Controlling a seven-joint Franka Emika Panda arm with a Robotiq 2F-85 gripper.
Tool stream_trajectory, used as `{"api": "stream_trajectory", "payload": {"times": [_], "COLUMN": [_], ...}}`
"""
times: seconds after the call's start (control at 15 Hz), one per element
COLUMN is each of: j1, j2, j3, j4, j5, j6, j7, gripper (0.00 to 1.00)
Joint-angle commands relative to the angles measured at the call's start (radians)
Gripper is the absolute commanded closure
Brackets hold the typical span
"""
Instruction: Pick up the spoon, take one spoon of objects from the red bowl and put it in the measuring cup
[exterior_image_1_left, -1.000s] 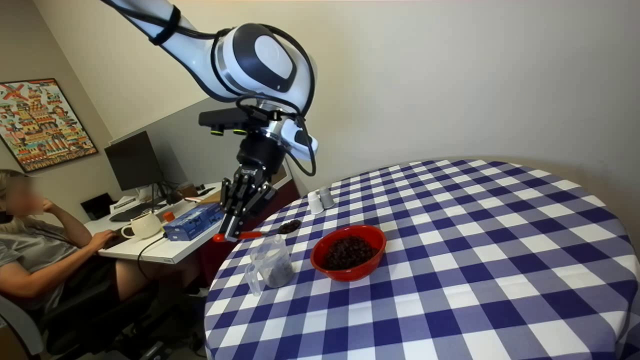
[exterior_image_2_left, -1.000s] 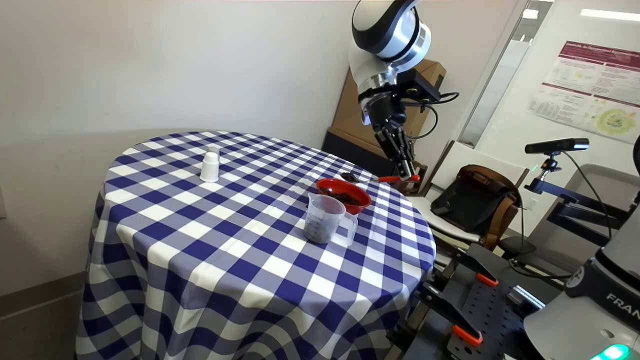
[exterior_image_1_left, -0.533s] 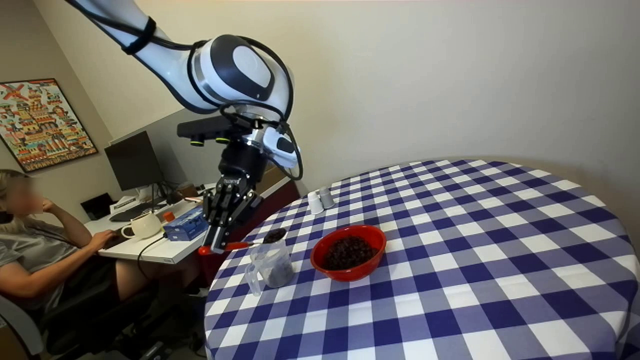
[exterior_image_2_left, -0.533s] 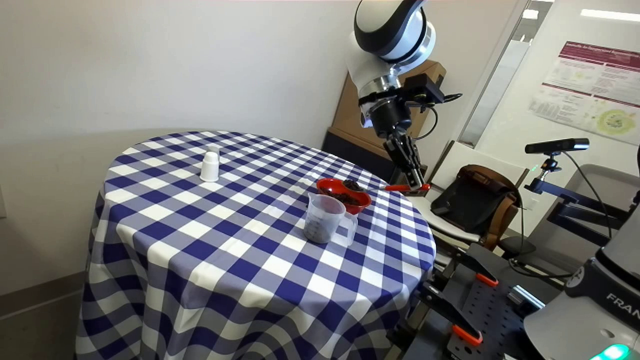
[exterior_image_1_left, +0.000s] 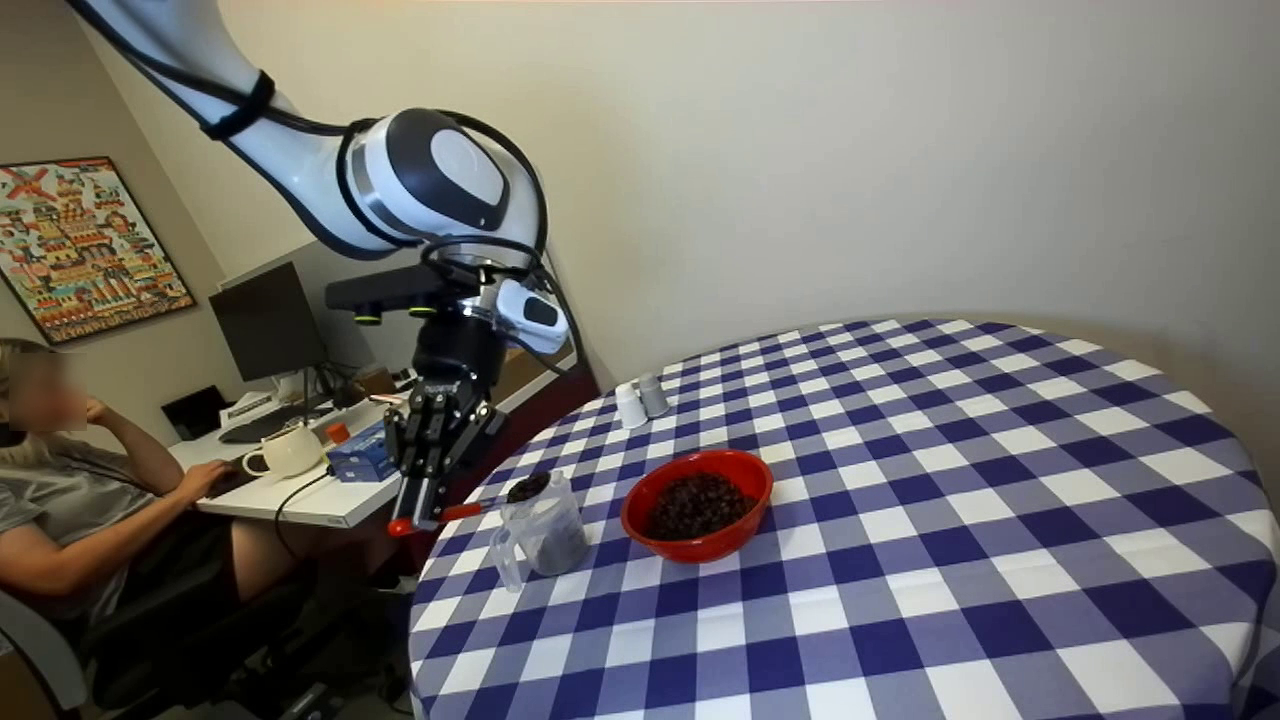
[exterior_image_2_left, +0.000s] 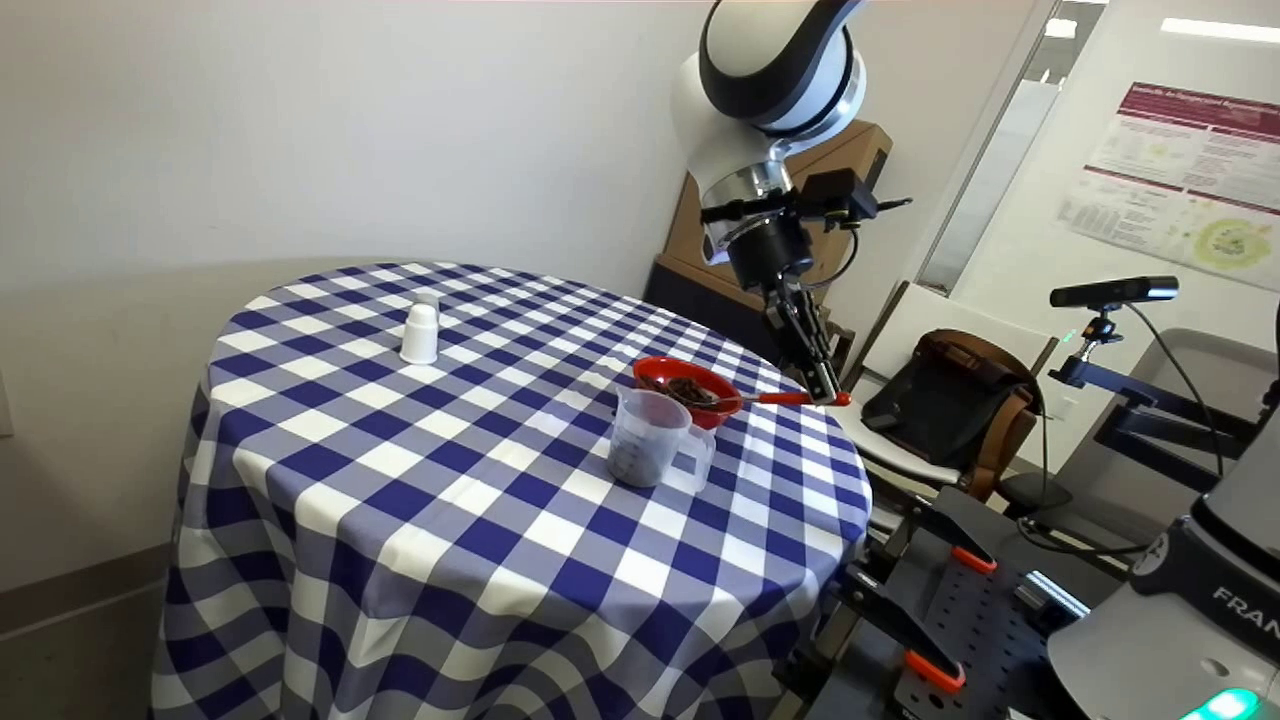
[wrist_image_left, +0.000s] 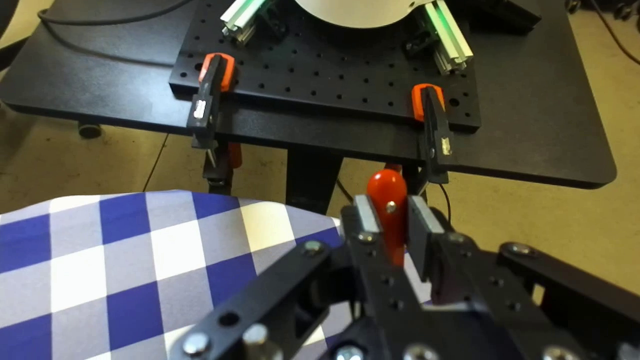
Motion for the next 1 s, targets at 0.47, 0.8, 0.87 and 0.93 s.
{"api": "stream_trajectory", "payload": {"times": [0.47, 0.8, 0.87, 0.93], "j1": [0.05, 0.067, 0.069, 0.071], "j2": [0.057, 0.078, 0.077, 0.074], "j3": [0.008, 0.004, 0.005, 0.006], "j4": [0.003, -0.004, -0.006, -0.007], "j5": [-0.085, -0.171, -0.182, -0.191], "j6": [0.147, 0.22, 0.227, 0.232], "j7": [0.113, 0.174, 0.18, 0.185], "gripper": [0.95, 0.95, 0.95, 0.95]}}
